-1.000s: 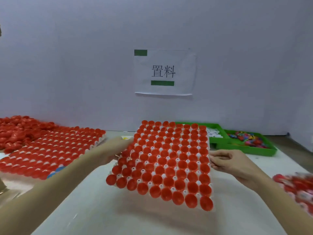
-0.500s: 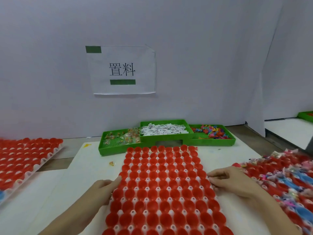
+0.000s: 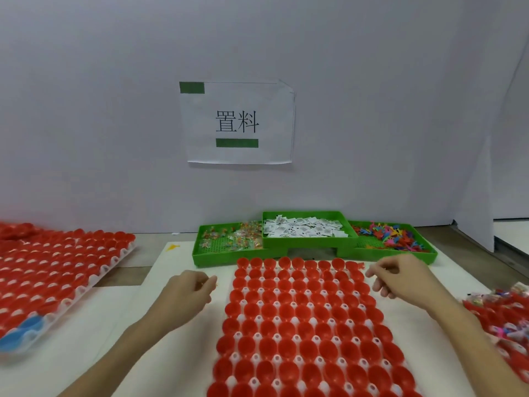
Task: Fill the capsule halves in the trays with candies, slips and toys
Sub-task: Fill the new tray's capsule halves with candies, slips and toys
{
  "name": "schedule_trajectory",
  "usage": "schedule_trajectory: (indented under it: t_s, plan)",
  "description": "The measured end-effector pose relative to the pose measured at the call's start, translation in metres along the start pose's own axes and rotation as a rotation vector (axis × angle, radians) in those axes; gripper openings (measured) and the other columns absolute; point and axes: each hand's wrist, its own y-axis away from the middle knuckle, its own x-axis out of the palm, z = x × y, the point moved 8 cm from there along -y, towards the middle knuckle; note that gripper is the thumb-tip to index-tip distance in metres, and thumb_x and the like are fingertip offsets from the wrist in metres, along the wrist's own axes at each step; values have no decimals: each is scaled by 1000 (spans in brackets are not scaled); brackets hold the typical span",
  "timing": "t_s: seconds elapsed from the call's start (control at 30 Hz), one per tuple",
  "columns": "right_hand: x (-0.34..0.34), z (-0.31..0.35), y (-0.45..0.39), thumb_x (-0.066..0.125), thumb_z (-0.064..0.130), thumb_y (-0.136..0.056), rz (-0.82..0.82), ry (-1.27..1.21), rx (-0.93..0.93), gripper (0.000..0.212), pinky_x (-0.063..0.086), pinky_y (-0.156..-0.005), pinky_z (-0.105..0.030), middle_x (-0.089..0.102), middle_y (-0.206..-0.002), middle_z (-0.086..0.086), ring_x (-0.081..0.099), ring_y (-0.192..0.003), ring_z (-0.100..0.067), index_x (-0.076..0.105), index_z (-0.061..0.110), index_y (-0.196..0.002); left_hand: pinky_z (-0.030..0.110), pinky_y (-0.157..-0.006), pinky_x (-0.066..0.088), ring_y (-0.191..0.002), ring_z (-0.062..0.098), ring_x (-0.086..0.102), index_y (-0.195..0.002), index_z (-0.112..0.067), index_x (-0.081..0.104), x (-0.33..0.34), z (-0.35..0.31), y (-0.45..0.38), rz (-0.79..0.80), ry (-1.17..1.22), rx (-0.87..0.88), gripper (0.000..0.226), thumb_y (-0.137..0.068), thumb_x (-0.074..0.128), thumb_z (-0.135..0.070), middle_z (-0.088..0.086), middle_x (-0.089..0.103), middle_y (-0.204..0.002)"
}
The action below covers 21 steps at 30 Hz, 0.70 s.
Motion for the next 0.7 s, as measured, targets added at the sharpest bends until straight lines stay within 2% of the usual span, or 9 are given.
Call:
schedule_trajectory:
  t_s: [0.13,0.27,0.4,0.5,0.57,0.7]
  plan:
    - [8,10,-7,56,20,-103,-245,-117,-166,20,47,-59,-26,69,-60,0,60,-53,-11,75,19,-95,26,-64,51,-71,12,67,-87,-16,74,-7,-18,-44,-97,10,113,29,-104,53,-27,-4,74,-78]
    - [15,-8,-8,51,26,-105,-344,-202,-217,24,47,-55,-30,66,-60,1,54,-46,-11,72,27,-94,28,-69,47,-81,18,64,-90,-11,73,-2,-26,-86,-215,-19,193,21,-102,59,-21,-1,72,-87]
    - [13,-7,-7,49,28,-105,-405,-171,-274,24,41,-47,-13,64,-58,5,57,-49,-14,68,33,-91,25,-73,43,-80,14,59,-99,-6,75,11,-28,-121,-277,-94,228,16,-101,63,-16,5,71,-97]
    - [11,-6,-9,49,27,-105,-433,-146,-296,24,42,-50,-10,64,-59,8,59,-50,-11,66,32,-89,29,-72,47,-84,20,65,-95,-5,77,20,-20,-146,-192,-128,156,18,-97,70,-22,6,74,-94]
    - [11,-5,-10,50,27,-105,-433,-142,-306,24,43,-50,-12,64,-59,7,58,-48,-10,66,33,-89,30,-72,52,-84,20,66,-92,-7,78,26,-16,-156,-135,-141,113,23,-91,78,-29,5,74,-90]
    - [11,0,-8,50,29,-104,-432,-151,-344,25,44,-46,-28,62,-57,-2,55,-45,-15,65,37,-87,17,-58,42,-71,8,59,-85,-11,78,26,-9,-163,-163,-74,39,25,-76,90,-30,-1,69,-79]
